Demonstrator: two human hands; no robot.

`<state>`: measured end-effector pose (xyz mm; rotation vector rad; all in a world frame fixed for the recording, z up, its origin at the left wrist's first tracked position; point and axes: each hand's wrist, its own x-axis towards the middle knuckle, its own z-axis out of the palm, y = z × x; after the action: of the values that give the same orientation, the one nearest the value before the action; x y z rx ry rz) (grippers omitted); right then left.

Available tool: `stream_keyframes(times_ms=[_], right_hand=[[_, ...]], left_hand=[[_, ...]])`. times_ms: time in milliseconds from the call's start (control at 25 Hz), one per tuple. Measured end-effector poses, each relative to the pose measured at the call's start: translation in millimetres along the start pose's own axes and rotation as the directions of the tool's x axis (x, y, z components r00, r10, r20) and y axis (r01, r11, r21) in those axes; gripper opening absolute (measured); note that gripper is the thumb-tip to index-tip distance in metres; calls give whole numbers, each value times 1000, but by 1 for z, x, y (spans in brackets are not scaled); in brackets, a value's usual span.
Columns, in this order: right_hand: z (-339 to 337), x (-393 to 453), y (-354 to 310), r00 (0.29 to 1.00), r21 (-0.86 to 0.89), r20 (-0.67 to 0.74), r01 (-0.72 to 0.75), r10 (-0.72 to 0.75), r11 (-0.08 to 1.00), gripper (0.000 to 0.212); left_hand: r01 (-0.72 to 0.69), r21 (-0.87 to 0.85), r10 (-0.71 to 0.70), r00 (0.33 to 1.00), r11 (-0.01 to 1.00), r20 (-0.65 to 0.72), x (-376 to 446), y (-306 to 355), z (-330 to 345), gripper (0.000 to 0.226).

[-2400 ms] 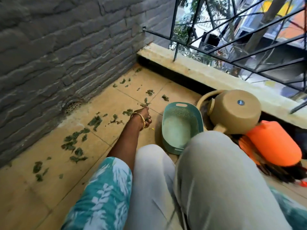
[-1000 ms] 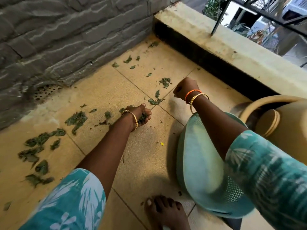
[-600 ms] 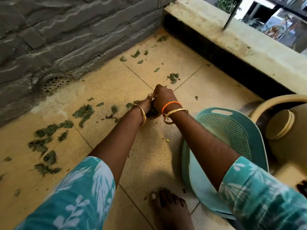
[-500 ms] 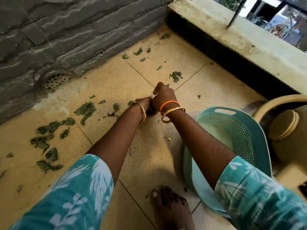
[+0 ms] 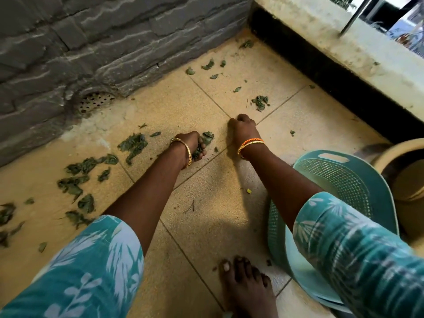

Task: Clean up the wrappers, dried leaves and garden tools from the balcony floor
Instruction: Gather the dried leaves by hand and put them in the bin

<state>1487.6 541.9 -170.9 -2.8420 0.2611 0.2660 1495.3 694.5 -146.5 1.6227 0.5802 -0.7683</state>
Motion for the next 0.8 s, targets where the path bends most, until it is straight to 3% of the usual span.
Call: stream_keyframes(times_ms=[120,200,320,520,600,720,800], right_hand=[[5,-9,-5,982,-65,-186,30,-41,997,34],[6,-9,-2,976,-11,-219,10,-13,1000,29],[-7,-5,0,978,316,-174,-53,112,947,21],[-33,-34,-18,975,788,-57,-88,214,610,11],[-32,-44,-30,980,784,-89,-40,176,620,8],[-28,-52,-42,984,681,-152,35,94,731,13],[-33,-49,-33,998,680,-61,40,1,732,21]], left_hand=[[18,35,-20,999,999,36,-2,-5,-3,36],[30,26,-31,998,999,48,-6,-6,-2,36],[53,-24,-51,997,998,59,-14,-7,1,36],[-45,-67,47,998,997,29,-31,2,19,42],[-69,-89,70,997,994,10,-39,8,25,45],[-61,-109,58,998,992,-31,-45,10,28,46],[-61,-115,57,998,991,-41,-42,10,29,43]])
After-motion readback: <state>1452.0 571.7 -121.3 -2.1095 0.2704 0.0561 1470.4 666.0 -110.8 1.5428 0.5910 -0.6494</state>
